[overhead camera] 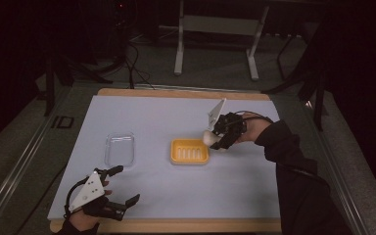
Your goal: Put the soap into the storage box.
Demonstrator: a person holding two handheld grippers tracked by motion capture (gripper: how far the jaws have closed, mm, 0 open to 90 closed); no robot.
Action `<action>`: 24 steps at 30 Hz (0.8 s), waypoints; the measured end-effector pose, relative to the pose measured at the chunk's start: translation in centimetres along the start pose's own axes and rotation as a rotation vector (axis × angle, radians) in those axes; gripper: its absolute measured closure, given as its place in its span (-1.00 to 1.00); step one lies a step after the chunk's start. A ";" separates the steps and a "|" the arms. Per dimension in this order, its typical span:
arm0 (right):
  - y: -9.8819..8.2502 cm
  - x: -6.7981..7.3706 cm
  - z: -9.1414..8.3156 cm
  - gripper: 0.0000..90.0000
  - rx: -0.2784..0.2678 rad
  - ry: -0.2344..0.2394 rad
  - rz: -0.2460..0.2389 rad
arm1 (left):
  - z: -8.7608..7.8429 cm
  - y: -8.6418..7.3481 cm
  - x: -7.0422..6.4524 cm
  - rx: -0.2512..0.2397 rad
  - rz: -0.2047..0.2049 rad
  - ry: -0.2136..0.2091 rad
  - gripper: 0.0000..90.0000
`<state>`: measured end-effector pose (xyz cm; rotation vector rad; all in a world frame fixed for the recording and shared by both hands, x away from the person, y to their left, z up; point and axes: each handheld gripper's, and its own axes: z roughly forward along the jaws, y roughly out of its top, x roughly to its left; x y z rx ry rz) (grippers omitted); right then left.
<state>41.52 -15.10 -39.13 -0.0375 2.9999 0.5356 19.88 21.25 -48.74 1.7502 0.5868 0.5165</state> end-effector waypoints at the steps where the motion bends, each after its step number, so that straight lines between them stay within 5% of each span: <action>1: 0.2 0.0 0.0 0.11 -0.002 0.004 0.000 | 0.0 0.0 0.0 0.000 -0.001 0.001 -0.98; 13: 1.8 -0.4 0.8 0.11 -0.030 0.026 -0.016 | 0.0 0.0 0.0 0.000 -0.002 -0.004 -0.98; 24: 2.7 -0.9 3.6 0.11 -0.051 0.058 -0.027 | -0.1 0.0 0.0 -0.006 -0.002 -0.010 -0.98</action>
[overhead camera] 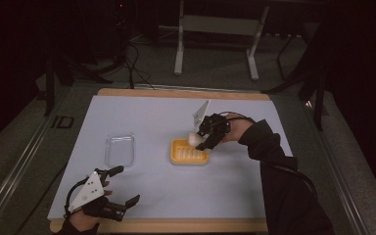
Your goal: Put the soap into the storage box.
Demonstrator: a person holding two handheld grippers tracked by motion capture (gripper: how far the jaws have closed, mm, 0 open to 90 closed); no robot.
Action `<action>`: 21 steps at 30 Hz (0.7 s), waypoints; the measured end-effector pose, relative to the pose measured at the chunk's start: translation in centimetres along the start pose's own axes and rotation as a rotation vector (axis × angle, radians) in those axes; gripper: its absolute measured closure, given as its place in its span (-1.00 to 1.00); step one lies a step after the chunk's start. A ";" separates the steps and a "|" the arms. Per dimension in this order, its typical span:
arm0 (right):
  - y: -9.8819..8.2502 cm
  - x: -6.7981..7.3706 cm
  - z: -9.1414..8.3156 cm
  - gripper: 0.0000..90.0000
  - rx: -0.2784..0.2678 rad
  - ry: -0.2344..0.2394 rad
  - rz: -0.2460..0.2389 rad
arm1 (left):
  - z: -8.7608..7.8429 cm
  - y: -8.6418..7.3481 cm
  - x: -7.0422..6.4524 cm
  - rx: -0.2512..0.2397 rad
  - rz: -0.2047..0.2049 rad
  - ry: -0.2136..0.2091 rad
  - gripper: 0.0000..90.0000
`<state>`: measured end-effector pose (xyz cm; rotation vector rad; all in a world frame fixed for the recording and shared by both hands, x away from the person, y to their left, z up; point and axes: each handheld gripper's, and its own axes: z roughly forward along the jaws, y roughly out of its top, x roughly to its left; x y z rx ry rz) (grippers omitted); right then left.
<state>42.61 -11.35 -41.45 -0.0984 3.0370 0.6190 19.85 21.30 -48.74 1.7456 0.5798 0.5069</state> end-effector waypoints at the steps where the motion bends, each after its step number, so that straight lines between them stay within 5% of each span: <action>1: 0.0 0.0 0.3 0.11 0.000 -0.001 0.006 | 0.0 0.0 0.0 0.000 0.000 0.000 -0.98; 21: -1.4 -0.9 4.1 0.11 -0.028 0.020 0.026 | 0.0 0.0 0.0 -0.004 0.002 -0.007 -0.98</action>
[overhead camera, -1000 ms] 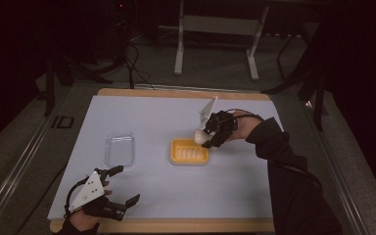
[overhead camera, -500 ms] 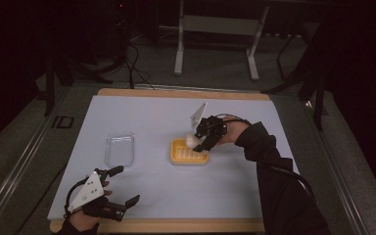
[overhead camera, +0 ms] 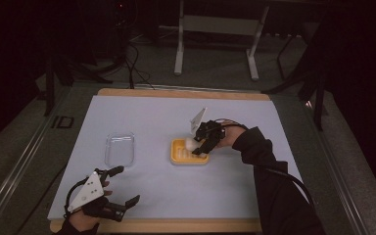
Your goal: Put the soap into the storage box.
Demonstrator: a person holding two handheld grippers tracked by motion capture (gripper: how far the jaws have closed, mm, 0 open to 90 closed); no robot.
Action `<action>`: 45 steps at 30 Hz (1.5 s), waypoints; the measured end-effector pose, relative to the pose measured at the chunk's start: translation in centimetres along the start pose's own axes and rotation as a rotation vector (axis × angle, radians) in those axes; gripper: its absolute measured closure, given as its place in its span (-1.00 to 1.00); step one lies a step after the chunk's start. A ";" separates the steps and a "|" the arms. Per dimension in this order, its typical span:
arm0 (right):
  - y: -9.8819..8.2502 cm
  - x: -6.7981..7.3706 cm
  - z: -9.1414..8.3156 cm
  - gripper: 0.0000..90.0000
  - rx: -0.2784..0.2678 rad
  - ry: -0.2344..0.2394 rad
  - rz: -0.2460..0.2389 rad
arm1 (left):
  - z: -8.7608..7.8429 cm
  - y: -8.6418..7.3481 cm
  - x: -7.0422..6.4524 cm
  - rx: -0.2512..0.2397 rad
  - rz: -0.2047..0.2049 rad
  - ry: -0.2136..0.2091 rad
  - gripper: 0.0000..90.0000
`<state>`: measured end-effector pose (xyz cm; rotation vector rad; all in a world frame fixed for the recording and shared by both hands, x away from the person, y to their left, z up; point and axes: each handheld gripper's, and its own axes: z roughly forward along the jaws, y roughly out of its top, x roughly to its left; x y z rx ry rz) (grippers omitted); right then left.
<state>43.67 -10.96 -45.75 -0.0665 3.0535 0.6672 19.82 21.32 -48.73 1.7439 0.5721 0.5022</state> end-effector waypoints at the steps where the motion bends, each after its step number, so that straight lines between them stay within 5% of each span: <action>1: 0.0 0.0 0.1 0.11 0.003 -0.002 0.000 | 0.0 0.0 0.0 0.000 0.001 -0.001 -0.98; 30: 0.1 -0.3 3.6 0.11 0.028 0.026 0.025 | -0.1 0.0 -0.2 0.003 0.007 -0.011 -0.98; 45: 0.6 -0.1 4.4 0.08 0.059 -0.003 0.028 | 0.0 0.0 -0.3 0.007 0.016 -0.014 -0.98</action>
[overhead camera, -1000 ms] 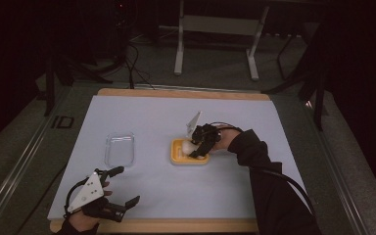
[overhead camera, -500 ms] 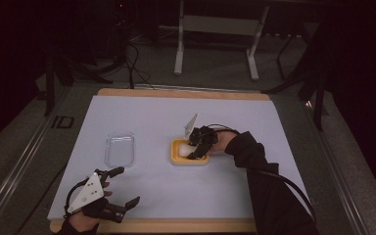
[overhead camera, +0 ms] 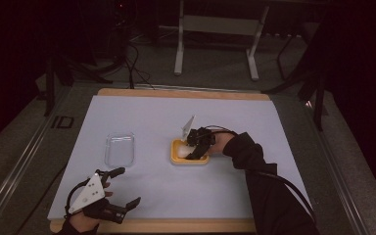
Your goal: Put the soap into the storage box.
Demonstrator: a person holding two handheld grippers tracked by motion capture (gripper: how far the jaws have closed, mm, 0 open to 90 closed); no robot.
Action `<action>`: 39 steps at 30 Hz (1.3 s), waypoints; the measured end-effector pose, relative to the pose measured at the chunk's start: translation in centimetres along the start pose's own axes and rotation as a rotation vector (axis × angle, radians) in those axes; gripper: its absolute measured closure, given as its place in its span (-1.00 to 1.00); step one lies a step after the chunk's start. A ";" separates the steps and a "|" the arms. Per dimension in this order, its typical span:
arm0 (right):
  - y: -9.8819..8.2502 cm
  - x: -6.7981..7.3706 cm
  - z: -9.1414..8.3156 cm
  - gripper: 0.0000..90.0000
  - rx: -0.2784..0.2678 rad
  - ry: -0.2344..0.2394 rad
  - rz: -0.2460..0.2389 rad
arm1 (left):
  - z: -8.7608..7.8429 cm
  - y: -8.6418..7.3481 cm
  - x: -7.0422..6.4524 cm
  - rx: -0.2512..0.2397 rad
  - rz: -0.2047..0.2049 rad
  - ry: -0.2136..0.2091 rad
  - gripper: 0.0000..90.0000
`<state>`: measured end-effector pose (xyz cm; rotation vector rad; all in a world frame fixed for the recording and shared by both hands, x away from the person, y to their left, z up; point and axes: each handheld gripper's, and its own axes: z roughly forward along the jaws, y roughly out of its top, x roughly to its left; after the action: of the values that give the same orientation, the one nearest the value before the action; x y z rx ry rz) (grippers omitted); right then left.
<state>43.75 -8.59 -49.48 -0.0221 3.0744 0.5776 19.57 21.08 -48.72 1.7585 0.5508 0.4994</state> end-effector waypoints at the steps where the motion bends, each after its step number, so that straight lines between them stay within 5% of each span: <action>1: 0.0 0.0 0.0 0.08 0.000 0.000 0.000 | 0.0 0.0 0.0 -0.001 0.000 -0.001 -0.98; 18: 0.5 0.4 -3.8 -0.08 -0.057 -0.025 0.035 | -0.1 0.1 0.0 -0.002 -0.003 0.009 -0.98; 26: -0.1 0.7 -5.4 -0.58 -0.089 -0.140 0.164 | 0.1 0.0 -0.1 0.007 -0.004 0.005 -0.98; 29: -0.4 0.8 -5.9 -0.63 -0.102 -0.136 0.215 | 0.1 0.0 -0.1 0.008 -0.009 0.005 -0.98; 36: -1.2 1.7 -5.9 -0.67 -0.073 -0.184 0.251 | 0.1 0.0 -0.1 0.012 -0.012 0.005 -0.98; 39: -1.9 2.2 -6.0 -0.70 -0.093 -0.255 0.313 | 0.1 0.0 -0.1 0.011 -0.015 0.005 -0.98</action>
<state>41.54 -12.57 -44.65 0.4986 2.8153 0.6735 19.54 20.93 -48.75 1.7632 0.5706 0.4916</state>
